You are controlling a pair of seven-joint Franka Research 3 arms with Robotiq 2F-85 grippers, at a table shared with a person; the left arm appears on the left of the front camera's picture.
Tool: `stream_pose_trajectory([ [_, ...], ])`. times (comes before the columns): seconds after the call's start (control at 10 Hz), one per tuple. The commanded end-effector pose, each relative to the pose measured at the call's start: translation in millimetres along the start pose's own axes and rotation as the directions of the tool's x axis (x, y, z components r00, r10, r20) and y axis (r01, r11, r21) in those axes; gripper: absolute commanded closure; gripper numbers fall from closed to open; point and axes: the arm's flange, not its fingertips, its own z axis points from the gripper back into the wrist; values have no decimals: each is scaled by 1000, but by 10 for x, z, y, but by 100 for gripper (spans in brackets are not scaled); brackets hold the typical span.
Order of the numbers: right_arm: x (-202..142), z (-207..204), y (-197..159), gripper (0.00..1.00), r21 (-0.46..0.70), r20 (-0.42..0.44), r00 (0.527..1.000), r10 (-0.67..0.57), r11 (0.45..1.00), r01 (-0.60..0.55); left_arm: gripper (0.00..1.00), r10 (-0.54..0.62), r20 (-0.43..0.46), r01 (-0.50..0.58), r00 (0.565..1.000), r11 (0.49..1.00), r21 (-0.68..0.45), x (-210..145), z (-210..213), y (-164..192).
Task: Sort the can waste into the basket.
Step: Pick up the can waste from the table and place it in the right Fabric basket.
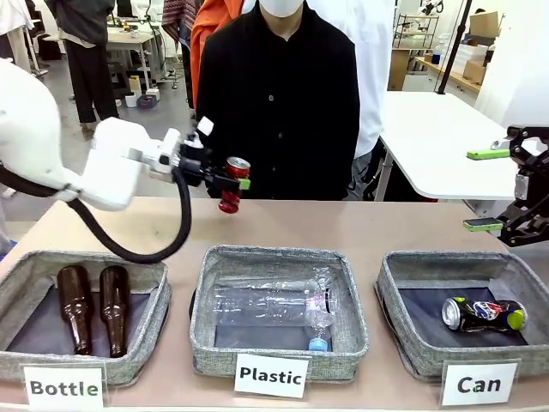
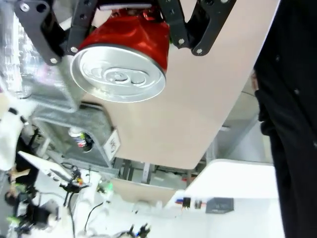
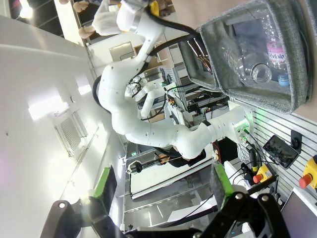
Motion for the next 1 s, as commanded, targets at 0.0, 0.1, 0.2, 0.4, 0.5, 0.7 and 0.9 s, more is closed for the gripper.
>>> stream_pose_trajectory([
  [0.0,-24,1,41,0,2,6,1000,-19,1000,19,100,37,-39,-40,999,996,-78,184,570,-640],
  [0.1,-24,1,41,0,2,6,1000,-19,1000,19,100,38,-59,-45,998,991,-126,231,820,-881],
  [0.2,-24,1,41,0,2,6,1000,-19,1000,19,100,25,-70,-33,997,991,-126,229,1061,-1110],
  [0.4,-24,1,41,0,2,6,1000,-19,1000,19,100,-10,-153,-27,988,970,-242,131,1671,-1607],
  [0.5,-24,1,41,0,2,6,1000,-19,1000,19,100,-35,-113,6,993,968,-252,28,1888,-1857],
  [0.7,-24,1,41,0,2,6,1000,-19,1000,19,100,-109,-51,97,993,977,-192,-212,2006,-2360],
  [0.9,-24,1,41,0,2,6,1000,-19,1000,19,100,-187,-100,177,977,979,-102,-452,1628,-2709],
])
